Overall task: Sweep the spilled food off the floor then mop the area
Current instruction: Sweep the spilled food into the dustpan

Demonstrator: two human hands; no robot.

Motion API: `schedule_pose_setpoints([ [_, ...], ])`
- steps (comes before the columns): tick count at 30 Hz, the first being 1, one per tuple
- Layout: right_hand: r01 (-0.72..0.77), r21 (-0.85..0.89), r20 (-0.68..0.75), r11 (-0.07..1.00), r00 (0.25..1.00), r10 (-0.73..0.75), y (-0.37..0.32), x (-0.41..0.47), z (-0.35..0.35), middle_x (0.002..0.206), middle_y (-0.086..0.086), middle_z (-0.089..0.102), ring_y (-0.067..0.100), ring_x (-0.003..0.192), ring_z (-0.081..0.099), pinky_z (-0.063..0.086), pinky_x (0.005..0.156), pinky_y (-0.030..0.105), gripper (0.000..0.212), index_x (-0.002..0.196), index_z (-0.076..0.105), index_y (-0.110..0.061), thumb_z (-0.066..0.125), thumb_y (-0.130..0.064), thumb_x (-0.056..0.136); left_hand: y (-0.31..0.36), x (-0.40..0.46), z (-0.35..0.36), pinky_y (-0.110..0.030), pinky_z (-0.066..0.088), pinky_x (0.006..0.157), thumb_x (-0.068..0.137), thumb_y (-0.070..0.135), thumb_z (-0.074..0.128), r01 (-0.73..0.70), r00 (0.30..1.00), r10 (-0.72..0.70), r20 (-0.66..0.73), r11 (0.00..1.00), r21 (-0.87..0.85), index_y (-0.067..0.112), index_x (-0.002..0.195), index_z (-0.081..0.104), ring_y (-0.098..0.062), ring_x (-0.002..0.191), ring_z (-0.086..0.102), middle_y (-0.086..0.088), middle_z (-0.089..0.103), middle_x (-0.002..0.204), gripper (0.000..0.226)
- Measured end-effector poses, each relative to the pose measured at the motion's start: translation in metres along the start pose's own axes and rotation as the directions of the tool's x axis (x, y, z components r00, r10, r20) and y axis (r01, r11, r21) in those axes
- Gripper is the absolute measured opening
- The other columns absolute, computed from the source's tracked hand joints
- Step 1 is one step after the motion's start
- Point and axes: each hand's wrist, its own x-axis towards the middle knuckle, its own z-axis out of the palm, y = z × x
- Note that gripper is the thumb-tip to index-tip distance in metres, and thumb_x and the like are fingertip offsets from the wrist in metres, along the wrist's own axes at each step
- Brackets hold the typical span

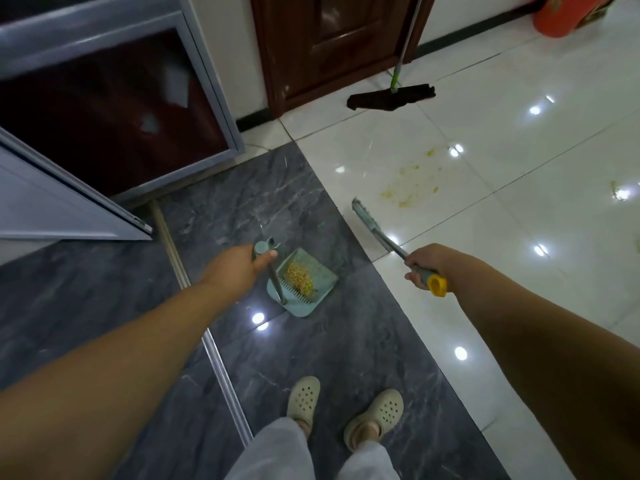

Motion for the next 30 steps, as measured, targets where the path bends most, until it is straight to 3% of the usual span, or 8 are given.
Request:
schedule_pose_setpoints([
  [4,-0.009,-0.063,0.026,0.998,1.000,0.011,-0.014,0.016,0.005,0.079,0.019,0.056,0.018,0.038,0.055,0.041,0.032,0.016,0.008,0.101,0.049,-0.002,0.050,-0.008,0.095,0.005,0.015,0.001,-0.029,0.036,0.063,0.091,0.059,0.038,0.003,1.000,-0.003,0.006,1.000,0.029,0.025,0.082,0.054,-0.021,0.073,0.052,0.002,0.053,0.073,0.038],
  [8,0.050,-0.265,0.043,0.963,0.998,-0.041,-0.010,0.026,0.019,0.070,0.015,0.055,0.020,0.053,0.048,0.042,0.047,0.027,0.015,0.098,0.057,0.005,0.049,-0.007,0.094,0.009,0.020,0.004,-0.030,0.035,0.064,0.092,0.059,0.037,0.012,1.000,-0.012,-0.006,0.998,0.066,0.022,0.089,0.059,-0.022,0.073,0.051,0.000,0.053,0.076,0.043],
  [12,0.052,-0.364,0.083,0.930,0.996,-0.024,0.004,0.017,0.022,0.067,0.017,0.055,0.023,0.052,0.046,0.041,0.056,0.031,0.019,0.077,0.054,0.004,0.048,-0.004,0.093,0.010,0.022,0.004,-0.028,0.034,0.058,0.092,0.059,0.038,-0.002,1.000,0.001,0.008,0.999,0.043,0.027,0.077,0.050,-0.018,0.068,0.050,0.005,0.050,0.068,0.037],
  [14,0.097,-0.457,0.109,0.884,0.993,-0.053,0.014,0.008,0.019,0.073,0.014,0.056,0.020,0.055,0.048,0.044,0.060,0.028,0.015,0.078,0.054,-0.003,0.049,-0.005,0.092,0.013,0.023,0.004,-0.029,0.035,0.059,0.092,0.057,0.038,-0.016,1.000,0.016,0.016,1.000,0.024,0.027,0.076,0.049,-0.019,0.068,0.051,0.005,0.049,0.066,0.036],
  [16,0.135,-0.528,0.140,0.838,0.988,-0.071,0.025,-0.005,0.015,0.075,0.005,0.055,0.013,0.057,0.049,0.045,0.054,0.020,0.017,0.076,0.052,-0.013,0.050,-0.008,0.092,0.016,0.022,0.004,-0.030,0.036,0.064,0.093,0.055,0.039,-0.020,1.000,0.020,0.014,1.000,0.016,0.025,0.078,0.050,-0.022,0.071,0.052,0.002,0.050,0.069,0.035],
  [19,0.142,-0.611,0.206,0.778,0.978,-0.016,0.036,-0.025,0.008,0.078,0.011,0.058,0.015,0.054,0.048,0.042,0.053,0.021,0.015,0.092,0.057,-0.002,0.048,-0.013,0.095,0.019,0.018,0.002,-0.030,0.038,0.066,0.094,0.054,0.039,-0.008,1.000,0.007,0.020,1.000,0.016,0.023,0.078,0.051,-0.024,0.072,0.052,-0.002,0.052,0.071,0.037],
  [25,-0.154,-0.273,0.262,0.950,0.938,0.228,0.059,-0.061,-0.010,0.047,0.004,0.053,0.009,0.032,0.046,0.039,0.034,0.012,0.007,0.093,0.051,-0.008,0.048,-0.013,0.095,0.018,0.006,-0.003,-0.036,0.044,0.078,0.095,0.052,0.039,-0.005,0.999,0.005,0.035,1.000,0.009,0.012,0.086,0.056,-0.030,0.087,0.058,-0.011,0.055,0.084,0.044],
  [30,-0.168,-0.167,0.241,0.972,0.949,0.205,0.076,-0.089,-0.007,0.049,0.006,0.050,0.010,0.030,0.043,0.039,0.035,0.013,0.005,0.096,0.051,-0.006,0.050,-0.011,0.093,0.022,-0.008,-0.004,-0.036,0.047,0.077,0.093,0.054,0.040,0.004,0.997,-0.001,0.082,0.999,-0.032,0.016,0.065,0.054,-0.030,0.079,0.062,-0.013,0.063,0.074,0.050],
])
